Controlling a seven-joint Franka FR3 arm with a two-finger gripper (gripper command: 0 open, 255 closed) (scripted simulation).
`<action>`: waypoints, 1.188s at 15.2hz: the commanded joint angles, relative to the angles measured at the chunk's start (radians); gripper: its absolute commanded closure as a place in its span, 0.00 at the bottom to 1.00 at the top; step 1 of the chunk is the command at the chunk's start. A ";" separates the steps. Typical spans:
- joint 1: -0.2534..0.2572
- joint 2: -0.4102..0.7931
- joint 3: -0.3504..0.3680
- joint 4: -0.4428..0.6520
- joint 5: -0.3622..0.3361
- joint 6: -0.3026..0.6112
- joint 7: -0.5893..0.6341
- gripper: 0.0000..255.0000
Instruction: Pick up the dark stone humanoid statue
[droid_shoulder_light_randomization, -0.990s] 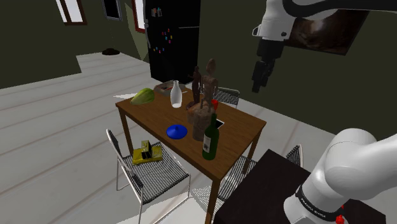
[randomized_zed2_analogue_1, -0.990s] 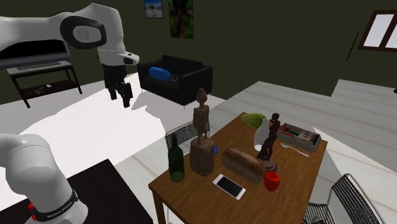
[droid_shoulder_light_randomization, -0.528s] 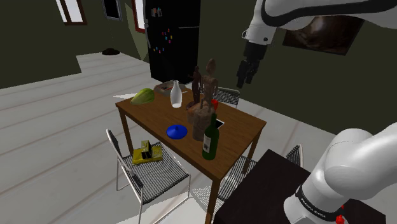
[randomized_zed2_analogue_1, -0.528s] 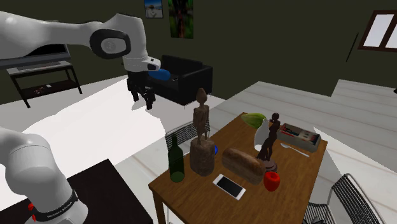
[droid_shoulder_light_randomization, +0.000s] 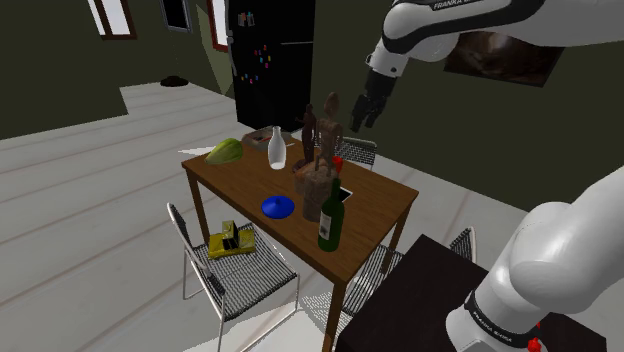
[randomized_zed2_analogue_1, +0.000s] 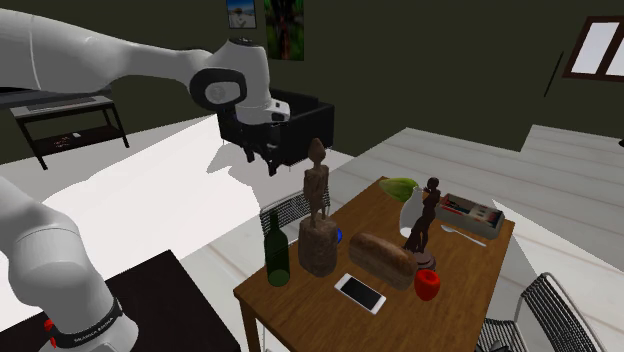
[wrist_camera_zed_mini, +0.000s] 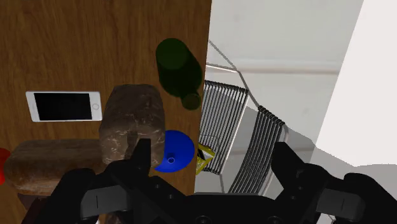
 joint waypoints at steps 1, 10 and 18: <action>0.001 0.074 -0.024 0.052 0.033 0.038 -0.037 0.00; -0.024 0.383 -0.092 0.321 0.234 0.117 -0.193 0.00; -0.024 0.404 -0.086 0.247 0.260 0.206 -0.231 0.00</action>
